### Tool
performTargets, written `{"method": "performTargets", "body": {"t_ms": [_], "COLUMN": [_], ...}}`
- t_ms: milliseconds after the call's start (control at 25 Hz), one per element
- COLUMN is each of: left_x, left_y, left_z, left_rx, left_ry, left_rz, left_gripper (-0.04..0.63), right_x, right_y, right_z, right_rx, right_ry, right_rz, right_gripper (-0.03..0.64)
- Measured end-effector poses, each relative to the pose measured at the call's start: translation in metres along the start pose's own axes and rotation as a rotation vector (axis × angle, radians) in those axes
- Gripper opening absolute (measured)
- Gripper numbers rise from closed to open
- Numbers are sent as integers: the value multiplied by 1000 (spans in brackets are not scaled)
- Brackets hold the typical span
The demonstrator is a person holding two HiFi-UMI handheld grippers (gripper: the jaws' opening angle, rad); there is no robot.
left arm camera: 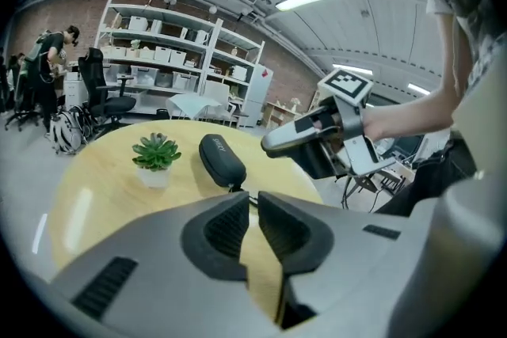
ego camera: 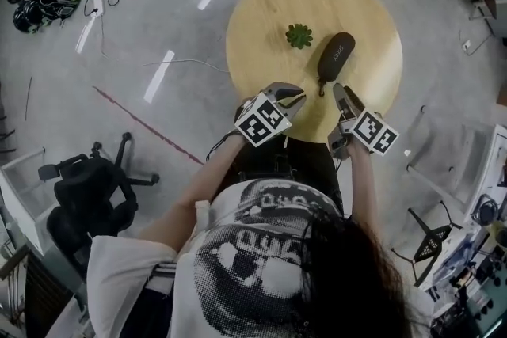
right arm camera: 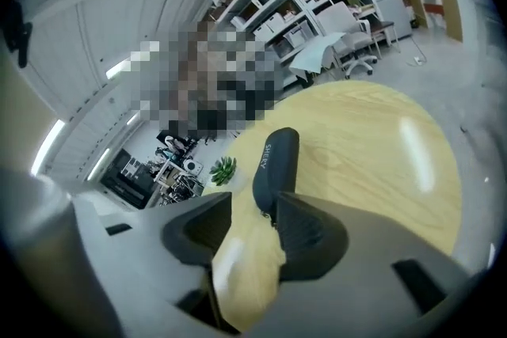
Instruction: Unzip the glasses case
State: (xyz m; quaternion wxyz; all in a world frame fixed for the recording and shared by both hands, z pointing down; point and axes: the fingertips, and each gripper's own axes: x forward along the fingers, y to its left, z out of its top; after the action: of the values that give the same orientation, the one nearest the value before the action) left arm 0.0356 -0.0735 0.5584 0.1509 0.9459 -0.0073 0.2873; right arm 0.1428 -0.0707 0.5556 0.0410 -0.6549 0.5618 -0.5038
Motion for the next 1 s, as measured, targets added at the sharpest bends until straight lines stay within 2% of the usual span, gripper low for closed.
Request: {"method": "performTargets", "body": {"t_ms": [80, 240, 400, 520, 1000], "left_x": [-3, -6, -10, -7, 12], "left_y": [-4, -14, -27, -39, -146], "left_z": [0, 13, 27, 33, 55], "left_rx": [-12, -41, -70, -68, 7], "left_ry": [-4, -68, -120, -130, -153], "left_rz": [-7, -11, -26, -38, -132], "left_gripper": [28, 28, 27, 28, 26], "right_x": [-15, -47, -74, -93, -185], "right_y": [6, 17, 24, 26, 0], "right_z": [-3, -4, -6, -6, -35], "right_rx": [-59, -174, -279, -338, -412], "right_ry": [-32, -86, -125, -150, -243], "right_rz": [11, 29, 20, 13, -6], "right_gripper": [174, 163, 155, 150, 140]}}
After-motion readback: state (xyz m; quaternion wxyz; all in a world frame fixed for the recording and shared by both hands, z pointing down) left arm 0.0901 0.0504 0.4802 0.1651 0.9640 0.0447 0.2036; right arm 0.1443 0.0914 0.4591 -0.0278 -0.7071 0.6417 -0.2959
